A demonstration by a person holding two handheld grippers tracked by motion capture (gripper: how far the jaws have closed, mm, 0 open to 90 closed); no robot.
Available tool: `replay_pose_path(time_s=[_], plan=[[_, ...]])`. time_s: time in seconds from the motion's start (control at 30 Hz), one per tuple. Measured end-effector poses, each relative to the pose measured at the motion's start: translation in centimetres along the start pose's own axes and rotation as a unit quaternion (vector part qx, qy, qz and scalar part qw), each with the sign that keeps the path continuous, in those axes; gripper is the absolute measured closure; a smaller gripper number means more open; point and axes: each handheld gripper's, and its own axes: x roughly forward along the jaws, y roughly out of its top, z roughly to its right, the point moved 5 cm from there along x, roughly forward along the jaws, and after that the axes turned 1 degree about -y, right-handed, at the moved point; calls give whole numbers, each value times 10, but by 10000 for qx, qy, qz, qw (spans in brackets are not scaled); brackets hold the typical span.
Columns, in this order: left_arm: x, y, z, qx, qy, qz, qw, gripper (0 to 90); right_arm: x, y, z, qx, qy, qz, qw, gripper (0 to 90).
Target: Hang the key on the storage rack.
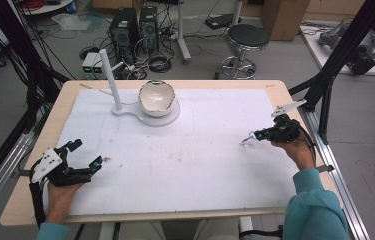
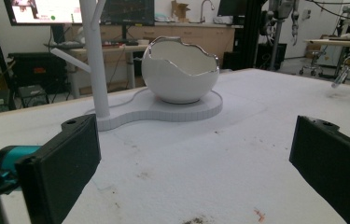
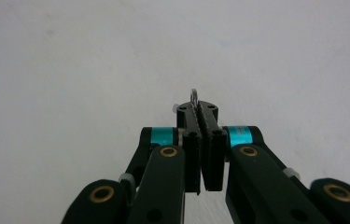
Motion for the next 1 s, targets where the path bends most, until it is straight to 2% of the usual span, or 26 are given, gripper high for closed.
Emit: replay_pose_path(time_s=[0.1,0.23,0.33,0.4,0.53,0.63,0.8,0.87,0.93,1.0], plan=[[1,4,-2,30,2,-75,10000,24,-7,9,-4,89,250,575,9980,893],[3,16,-5,-11,-64,-101,9999,24,-14,20,-6,67,407,1175,9922,893],[6,28,-6,-58,-184,-142,9997,24,-19,29,-11,-45,518,1419,9885,893],[9,39,-7,15,-278,-109,9996,24,-20,34,-15,-92,590,1502,9869,893],[17,58,-7,-51,-537,-87,9985,24,-23,50,-27,-351,766,1717,9815,893],[24,70,-4,-44,-805,-94,9967,24,-25,63,-38,-537,913,1870,9766,893],[40,88,1,192,-1105,-227,9934,24,-27,83,-58,-884,1129,2059,9680,892],[46,94,4,172,-1260,-269,9915,24,-26,93,-67,-1060,1264,2089,9639,892],[54,99,9,212,-1451,-404,9884,24,-25,101,-76,-1177,1366,2082,9613,892],[62,104,15,348,-1625,-570,9844,24,-22,108,-84,-1317,1453,2104,9578,892]])
